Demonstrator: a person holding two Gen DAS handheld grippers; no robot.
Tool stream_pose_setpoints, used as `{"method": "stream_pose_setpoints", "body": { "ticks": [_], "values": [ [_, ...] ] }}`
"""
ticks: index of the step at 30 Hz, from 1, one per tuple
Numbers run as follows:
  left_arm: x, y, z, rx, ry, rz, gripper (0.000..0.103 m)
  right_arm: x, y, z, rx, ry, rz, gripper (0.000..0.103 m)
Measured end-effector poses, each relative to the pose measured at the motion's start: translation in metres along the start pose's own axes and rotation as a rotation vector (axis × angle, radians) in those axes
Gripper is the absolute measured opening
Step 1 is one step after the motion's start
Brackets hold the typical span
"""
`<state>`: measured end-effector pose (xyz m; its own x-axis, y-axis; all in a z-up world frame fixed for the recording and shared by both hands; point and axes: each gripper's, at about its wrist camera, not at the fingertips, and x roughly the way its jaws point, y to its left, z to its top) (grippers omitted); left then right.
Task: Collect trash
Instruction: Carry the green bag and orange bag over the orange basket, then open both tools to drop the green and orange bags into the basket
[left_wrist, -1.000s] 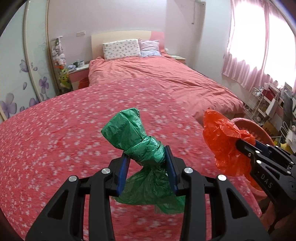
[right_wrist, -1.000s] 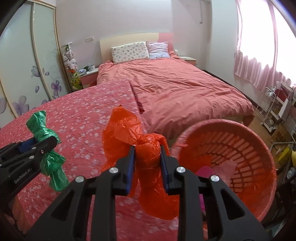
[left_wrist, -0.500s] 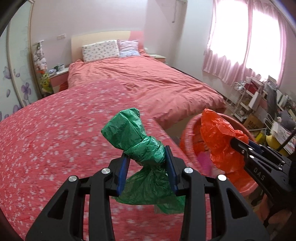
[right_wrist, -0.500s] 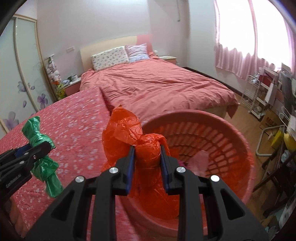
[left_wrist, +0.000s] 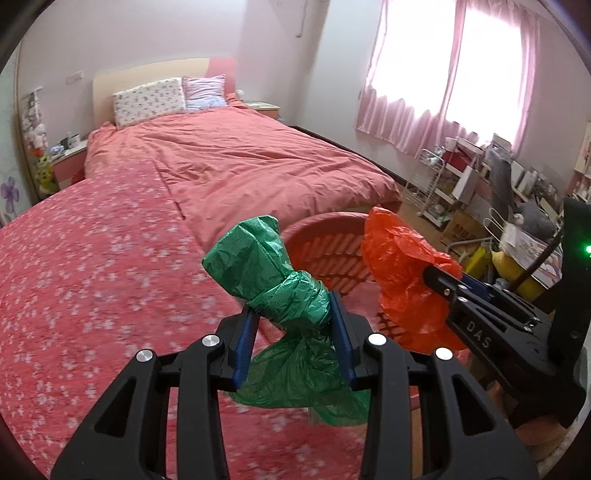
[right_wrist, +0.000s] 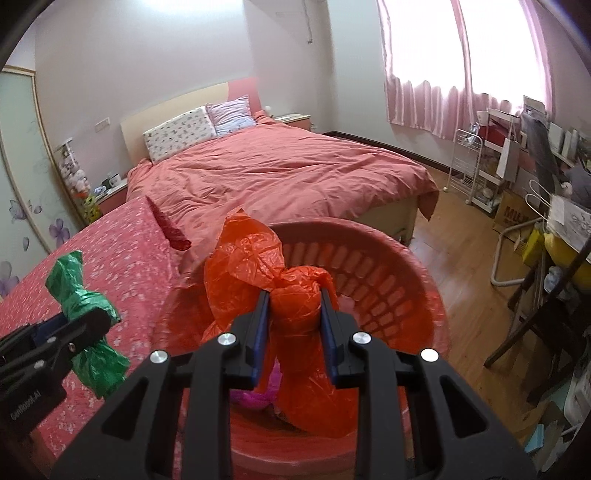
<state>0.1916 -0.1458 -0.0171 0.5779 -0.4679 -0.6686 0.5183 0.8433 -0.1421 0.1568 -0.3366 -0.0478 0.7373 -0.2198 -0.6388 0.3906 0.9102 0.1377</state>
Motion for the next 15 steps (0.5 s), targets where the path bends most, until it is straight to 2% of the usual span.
{"method": "stream_pose_setpoints", "body": {
  "ticks": [9,15],
  "values": [
    [0.013,-0.022,0.001,0.017,0.022,-0.048,0.039,0.007,-0.024,0.003,0.044,0.004,-0.019,0.027],
    [0.02,-0.025,0.0,0.01,0.04,-0.06,0.043,0.011,-0.037,0.006,0.093,0.009,-0.005,0.032]
  ]
}}
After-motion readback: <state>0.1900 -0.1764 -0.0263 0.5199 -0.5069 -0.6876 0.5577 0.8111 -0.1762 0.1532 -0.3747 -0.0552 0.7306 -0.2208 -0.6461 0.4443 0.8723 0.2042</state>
